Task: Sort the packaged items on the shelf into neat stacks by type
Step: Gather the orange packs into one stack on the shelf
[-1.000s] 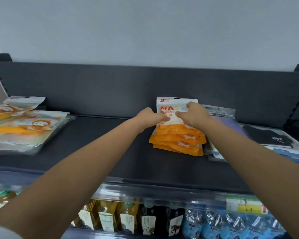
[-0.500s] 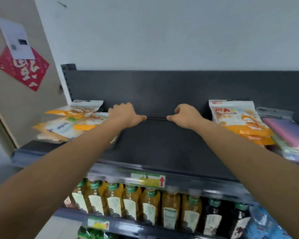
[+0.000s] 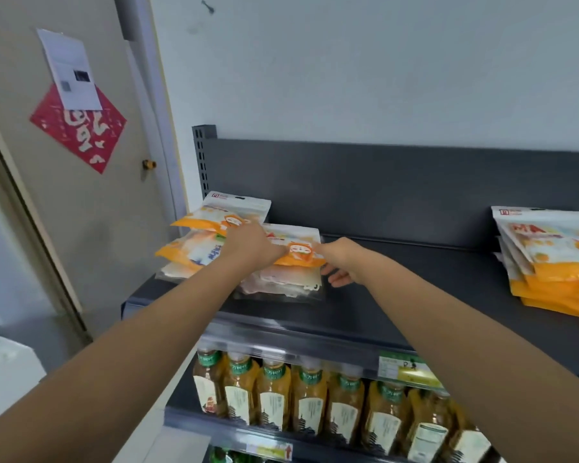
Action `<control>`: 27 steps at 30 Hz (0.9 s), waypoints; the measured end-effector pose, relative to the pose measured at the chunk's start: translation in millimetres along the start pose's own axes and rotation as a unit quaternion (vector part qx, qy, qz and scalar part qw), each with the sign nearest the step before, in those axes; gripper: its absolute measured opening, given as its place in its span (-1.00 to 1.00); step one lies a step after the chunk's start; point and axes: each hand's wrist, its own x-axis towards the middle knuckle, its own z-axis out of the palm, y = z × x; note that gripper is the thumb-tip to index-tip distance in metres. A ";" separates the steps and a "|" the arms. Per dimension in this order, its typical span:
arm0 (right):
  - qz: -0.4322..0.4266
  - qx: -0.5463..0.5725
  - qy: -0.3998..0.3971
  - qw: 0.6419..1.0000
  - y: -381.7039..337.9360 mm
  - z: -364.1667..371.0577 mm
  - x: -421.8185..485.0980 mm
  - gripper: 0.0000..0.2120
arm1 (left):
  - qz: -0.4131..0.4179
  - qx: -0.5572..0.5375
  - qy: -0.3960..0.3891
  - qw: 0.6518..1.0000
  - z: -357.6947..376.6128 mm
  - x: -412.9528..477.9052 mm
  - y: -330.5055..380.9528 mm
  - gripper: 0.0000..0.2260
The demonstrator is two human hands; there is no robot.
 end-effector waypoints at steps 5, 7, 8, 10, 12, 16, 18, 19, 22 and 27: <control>0.025 0.070 0.000 0.997 3.9 -1.5 3.3 -0.72 | 0.002 -0.051 -0.011 0.999 -0.6 1.5 8.7 -0.49; 0.026 0.110 0.011 0.993 8.5 -10.5 -0.8 -0.75 | 0.003 -0.072 -0.021 0.997 -1.7 1.6 17.0 -0.44; 0.025 0.133 0.021 0.991 9.9 -16.5 -4.5 -0.78 | 0.003 -0.090 -0.027 0.996 -2.5 1.5 22.4 -0.42; 0.023 0.171 0.042 0.984 12.3 -30.3 -12.3 -0.95 | 0.003 -0.148 -0.050 0.988 -1.7 1.9 33.9 -0.43; 0.017 0.205 0.075 0.976 14.0 -47.0 -18.9 -0.85 | 0.011 -0.210 -0.076 0.975 0.6 3.5 46.5 -0.45; 0.005 0.255 0.141 0.957 29.3 -83.2 -33.7 -0.75 | 0.034 -0.361 -0.110 0.925 5.8 4.2 79.8 -0.39; 0.004 0.258 0.170 0.951 41.4 -104.1 -42.7 -0.72 | 0.053 -0.403 -0.138 0.903 5.7 1.8 101.7 -0.38; 0.004 0.254 0.185 0.950 47.6 -114.8 -47.0 -0.69 | 0.064 -0.413 -0.150 0.896 6.0 0.5 112.7 -0.35; 0.005 0.240 0.229 0.943 64.3 -148.9 -60.9 -0.65 | 0.093 -0.441 -0.163 0.877 6.9 -5.6 146.4 -0.36; -0.004 0.203 0.276 0.940 99.0 -207.3 -78.1 -0.70 | 0.141 -0.449 -0.157 0.868 12.3 -23.8 212.7 -0.37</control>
